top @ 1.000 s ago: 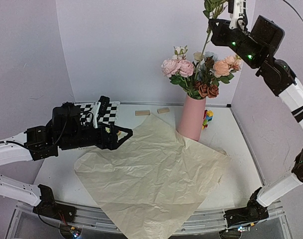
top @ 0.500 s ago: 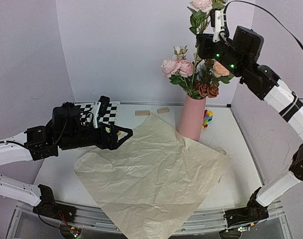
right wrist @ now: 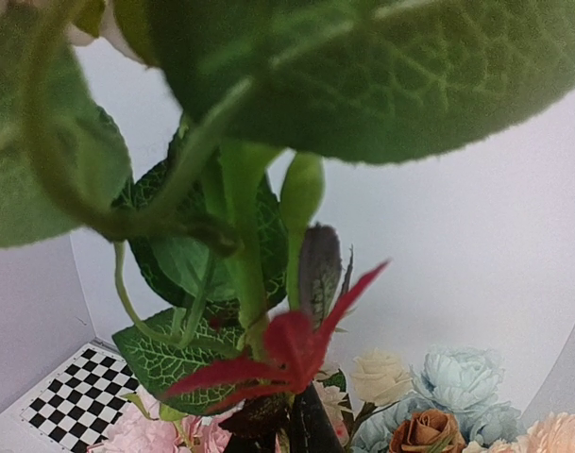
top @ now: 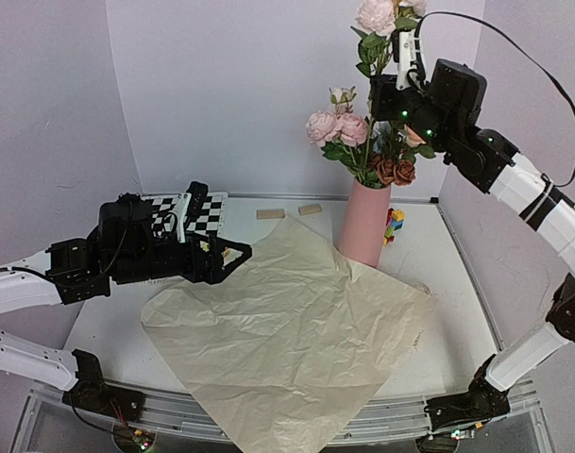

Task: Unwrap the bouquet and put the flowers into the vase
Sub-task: Insert the fake flower into the vase.

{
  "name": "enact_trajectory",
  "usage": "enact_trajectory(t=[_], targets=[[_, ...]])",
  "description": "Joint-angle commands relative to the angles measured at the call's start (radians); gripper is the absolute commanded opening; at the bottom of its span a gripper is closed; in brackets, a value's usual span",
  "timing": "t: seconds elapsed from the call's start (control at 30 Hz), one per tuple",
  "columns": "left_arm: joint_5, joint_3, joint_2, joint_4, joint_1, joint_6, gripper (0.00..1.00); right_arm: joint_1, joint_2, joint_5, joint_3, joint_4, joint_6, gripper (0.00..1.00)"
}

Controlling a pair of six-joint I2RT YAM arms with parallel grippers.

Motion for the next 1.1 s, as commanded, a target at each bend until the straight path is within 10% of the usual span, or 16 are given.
enact_trajectory(t=[0.0, 1.07], targets=[[-0.006, 0.034, -0.019, 0.031, -0.003, 0.004, 0.92, -0.009, 0.001, 0.04, -0.025, 0.081, -0.01, 0.0], [-0.006, 0.028, -0.037, 0.031, -0.003, 0.004, 0.92, -0.096, -0.006, 0.061, -0.294, 0.129, 0.238, 0.0]])
